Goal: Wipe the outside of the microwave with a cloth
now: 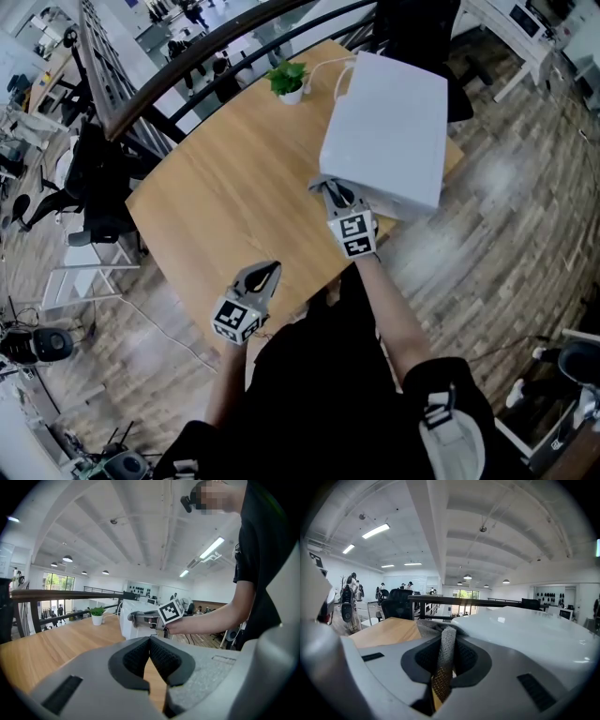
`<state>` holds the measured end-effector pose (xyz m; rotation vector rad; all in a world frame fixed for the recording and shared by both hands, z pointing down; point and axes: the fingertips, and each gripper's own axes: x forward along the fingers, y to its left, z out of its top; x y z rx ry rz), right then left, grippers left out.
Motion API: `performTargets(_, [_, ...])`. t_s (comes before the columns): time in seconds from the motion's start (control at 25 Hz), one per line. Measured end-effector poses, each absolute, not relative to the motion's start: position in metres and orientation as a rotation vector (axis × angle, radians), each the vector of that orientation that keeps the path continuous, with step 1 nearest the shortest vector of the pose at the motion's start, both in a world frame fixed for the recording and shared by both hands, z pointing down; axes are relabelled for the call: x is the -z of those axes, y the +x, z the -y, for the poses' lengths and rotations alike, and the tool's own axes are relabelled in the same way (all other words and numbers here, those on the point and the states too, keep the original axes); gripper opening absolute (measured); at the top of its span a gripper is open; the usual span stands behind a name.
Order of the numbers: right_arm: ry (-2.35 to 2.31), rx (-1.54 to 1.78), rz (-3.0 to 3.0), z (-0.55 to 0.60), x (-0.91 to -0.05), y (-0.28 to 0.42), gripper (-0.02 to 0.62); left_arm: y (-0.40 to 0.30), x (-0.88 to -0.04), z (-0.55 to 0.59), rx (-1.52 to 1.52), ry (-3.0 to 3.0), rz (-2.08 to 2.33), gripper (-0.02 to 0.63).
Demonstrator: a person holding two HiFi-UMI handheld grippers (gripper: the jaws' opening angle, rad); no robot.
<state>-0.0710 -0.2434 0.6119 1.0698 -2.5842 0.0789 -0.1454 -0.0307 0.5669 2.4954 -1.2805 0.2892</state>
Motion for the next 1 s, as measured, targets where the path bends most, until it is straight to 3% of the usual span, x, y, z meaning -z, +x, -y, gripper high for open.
performTargets(1.0, [1.196,-0.09,2.517,0.239,-0.612,-0.032,0.035,-0.143,-0.564,0.022,-0.266,2.543,1.213,0.003])
